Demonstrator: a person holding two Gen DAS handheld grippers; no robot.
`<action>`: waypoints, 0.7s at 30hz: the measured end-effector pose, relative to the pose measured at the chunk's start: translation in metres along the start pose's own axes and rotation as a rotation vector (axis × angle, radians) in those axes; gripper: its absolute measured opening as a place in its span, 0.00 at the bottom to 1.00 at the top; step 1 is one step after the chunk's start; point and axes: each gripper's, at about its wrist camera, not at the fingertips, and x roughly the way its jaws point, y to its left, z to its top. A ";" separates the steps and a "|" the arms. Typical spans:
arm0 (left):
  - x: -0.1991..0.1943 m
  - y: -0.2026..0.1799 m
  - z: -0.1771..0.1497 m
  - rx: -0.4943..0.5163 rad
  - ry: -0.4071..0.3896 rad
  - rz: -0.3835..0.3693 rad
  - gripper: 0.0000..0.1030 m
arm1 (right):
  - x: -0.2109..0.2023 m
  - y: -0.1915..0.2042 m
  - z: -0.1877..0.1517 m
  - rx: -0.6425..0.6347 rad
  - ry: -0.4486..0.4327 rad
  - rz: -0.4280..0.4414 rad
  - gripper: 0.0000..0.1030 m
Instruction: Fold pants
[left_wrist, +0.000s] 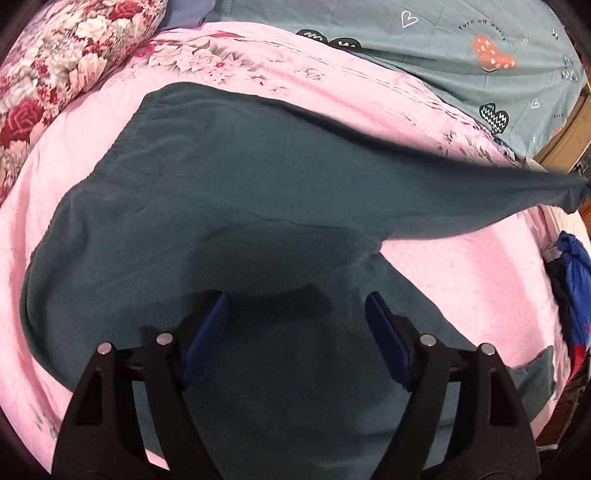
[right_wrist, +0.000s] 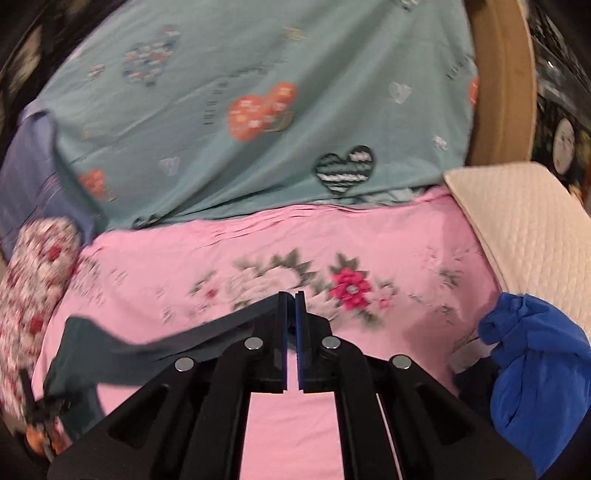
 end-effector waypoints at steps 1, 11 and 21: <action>0.002 -0.002 0.001 0.010 -0.004 0.012 0.78 | 0.020 -0.006 0.003 0.010 0.032 -0.023 0.03; 0.012 -0.018 0.001 0.066 -0.019 0.104 0.87 | 0.167 -0.040 -0.007 0.070 0.226 -0.177 0.40; 0.014 -0.024 -0.005 0.094 -0.039 0.133 0.91 | 0.146 -0.040 -0.059 -0.037 0.239 0.106 0.70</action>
